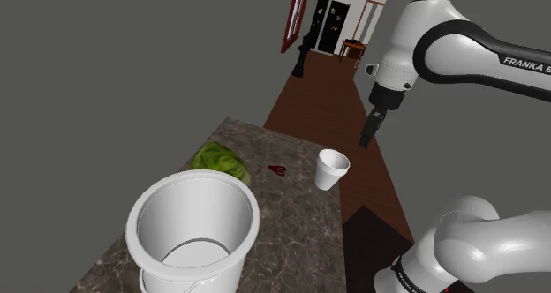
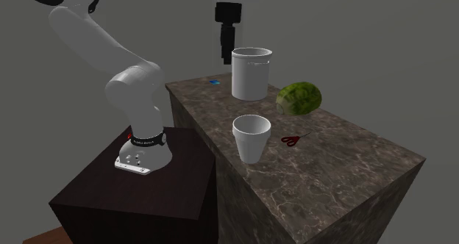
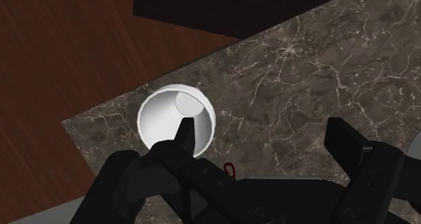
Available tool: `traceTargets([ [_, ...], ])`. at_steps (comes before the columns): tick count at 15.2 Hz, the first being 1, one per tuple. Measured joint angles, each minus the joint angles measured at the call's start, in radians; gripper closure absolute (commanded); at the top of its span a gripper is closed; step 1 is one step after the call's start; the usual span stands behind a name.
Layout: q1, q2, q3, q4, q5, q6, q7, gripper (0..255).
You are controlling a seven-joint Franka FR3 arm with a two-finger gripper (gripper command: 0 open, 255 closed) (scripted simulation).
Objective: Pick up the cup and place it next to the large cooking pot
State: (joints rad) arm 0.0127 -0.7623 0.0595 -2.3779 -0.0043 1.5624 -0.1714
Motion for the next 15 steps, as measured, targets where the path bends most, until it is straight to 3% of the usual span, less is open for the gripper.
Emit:
traceTargets([
  [2,-0.002,0.003,0.001,-0.013,-0.003,0.021,0.001,0],
  [5,-0.006,-0.009,0.011,-0.114,-0.012,0.139,0.016,0],
  [15,-0.057,0.144,0.041,-0.345,-0.086,0.639,0.086,0],
])
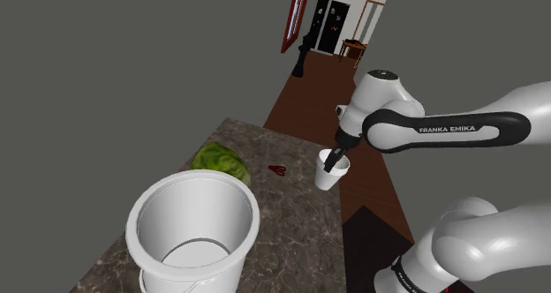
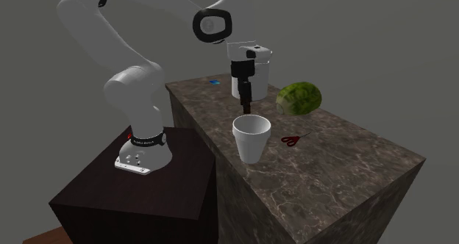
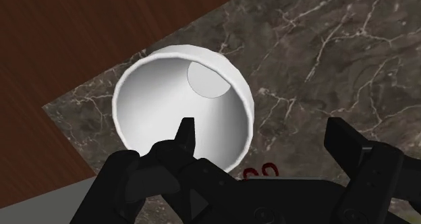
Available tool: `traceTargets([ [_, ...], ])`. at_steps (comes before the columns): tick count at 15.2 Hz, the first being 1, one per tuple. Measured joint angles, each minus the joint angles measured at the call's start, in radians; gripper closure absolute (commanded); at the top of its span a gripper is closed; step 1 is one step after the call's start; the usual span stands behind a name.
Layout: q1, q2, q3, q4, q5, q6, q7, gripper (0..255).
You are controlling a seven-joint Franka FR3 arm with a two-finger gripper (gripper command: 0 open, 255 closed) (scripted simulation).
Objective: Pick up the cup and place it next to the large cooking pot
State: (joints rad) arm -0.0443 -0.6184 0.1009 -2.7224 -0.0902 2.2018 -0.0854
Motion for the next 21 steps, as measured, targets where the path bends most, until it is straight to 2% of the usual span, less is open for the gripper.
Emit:
traceTargets([
  [2,-0.01,0.033,0.004,-0.021,-0.013,0.068,0.012,0],
  [8,-0.026,0.109,0.01,-0.061,-0.034,0.19,0.029,0],
  [15,-0.032,0.13,0.009,-0.067,-0.04,0.217,0.03,0],
  [16,-0.032,0.13,0.009,-0.067,-0.04,0.217,0.03,255],
  [21,-0.032,0.128,0.01,-0.066,-0.04,0.218,0.03,255],
])
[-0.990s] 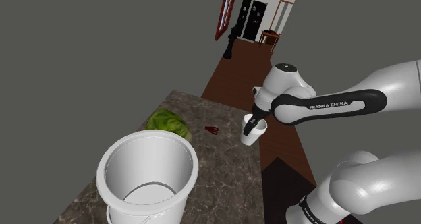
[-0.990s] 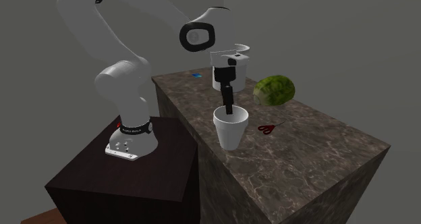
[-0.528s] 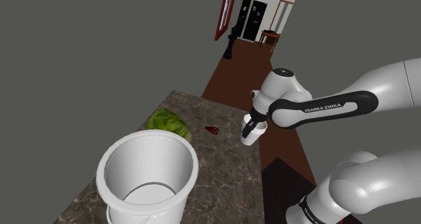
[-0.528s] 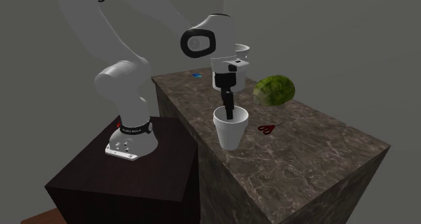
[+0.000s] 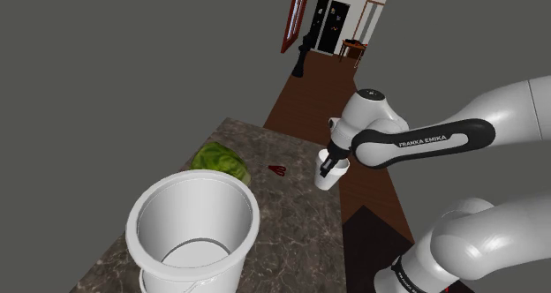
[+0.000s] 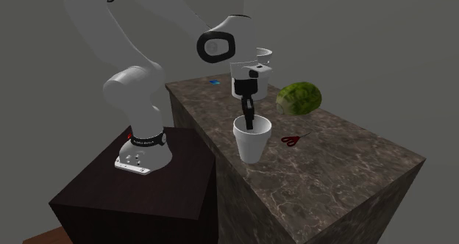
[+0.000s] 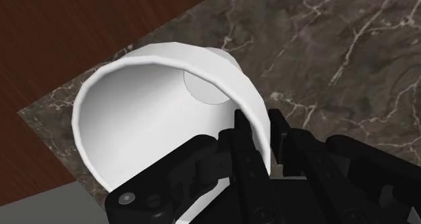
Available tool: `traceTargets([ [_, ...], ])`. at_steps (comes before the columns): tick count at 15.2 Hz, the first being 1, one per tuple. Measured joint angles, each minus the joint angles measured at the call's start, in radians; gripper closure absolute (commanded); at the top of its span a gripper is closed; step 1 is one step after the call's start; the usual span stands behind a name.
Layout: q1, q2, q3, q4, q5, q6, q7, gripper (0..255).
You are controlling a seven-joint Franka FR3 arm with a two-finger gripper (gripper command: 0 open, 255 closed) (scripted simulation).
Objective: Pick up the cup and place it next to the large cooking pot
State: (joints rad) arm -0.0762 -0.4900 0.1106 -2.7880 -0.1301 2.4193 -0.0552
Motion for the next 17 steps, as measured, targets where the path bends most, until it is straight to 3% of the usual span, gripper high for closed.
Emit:
traceTargets([
  [6,0.001,-0.004,-0.001,0.003,0.001,-0.008,-0.001,255],
  [17,0.015,-0.096,-0.014,0.086,0.023,-0.183,-0.033,255],
])
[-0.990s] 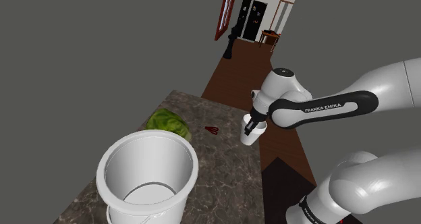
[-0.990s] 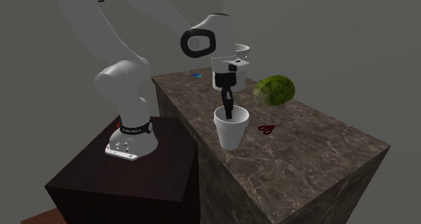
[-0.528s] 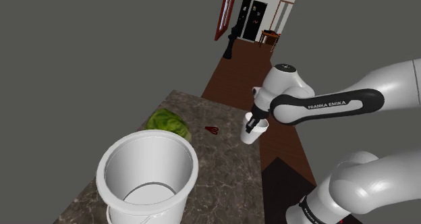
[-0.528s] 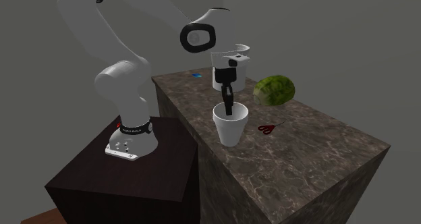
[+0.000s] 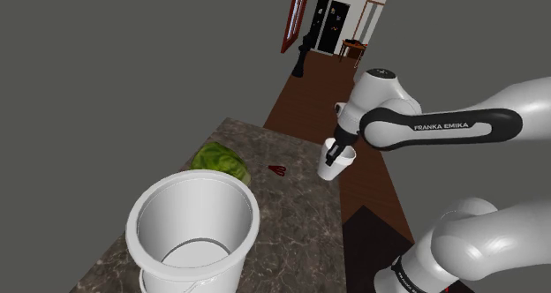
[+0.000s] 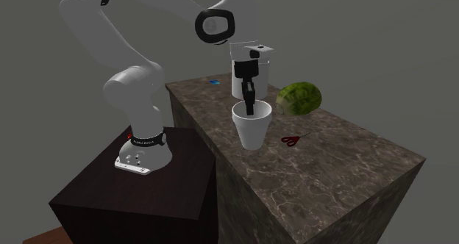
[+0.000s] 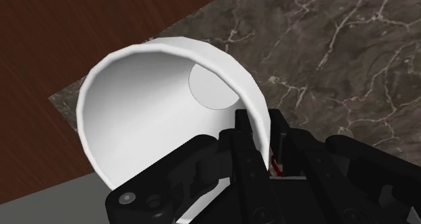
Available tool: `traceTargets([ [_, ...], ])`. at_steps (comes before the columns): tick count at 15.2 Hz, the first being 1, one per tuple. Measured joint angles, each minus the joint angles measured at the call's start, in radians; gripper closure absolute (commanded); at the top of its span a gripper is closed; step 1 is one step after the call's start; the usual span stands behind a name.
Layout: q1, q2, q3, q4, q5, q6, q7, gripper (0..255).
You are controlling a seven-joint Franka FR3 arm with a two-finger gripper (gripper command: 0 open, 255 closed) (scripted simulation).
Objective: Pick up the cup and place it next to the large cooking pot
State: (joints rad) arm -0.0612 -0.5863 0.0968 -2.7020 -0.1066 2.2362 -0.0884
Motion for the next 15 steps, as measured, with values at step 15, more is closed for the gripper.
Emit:
traceTargets([
  [15,0.007,-0.063,-0.009,0.163,0.014,-0.225,-0.03,255],
])
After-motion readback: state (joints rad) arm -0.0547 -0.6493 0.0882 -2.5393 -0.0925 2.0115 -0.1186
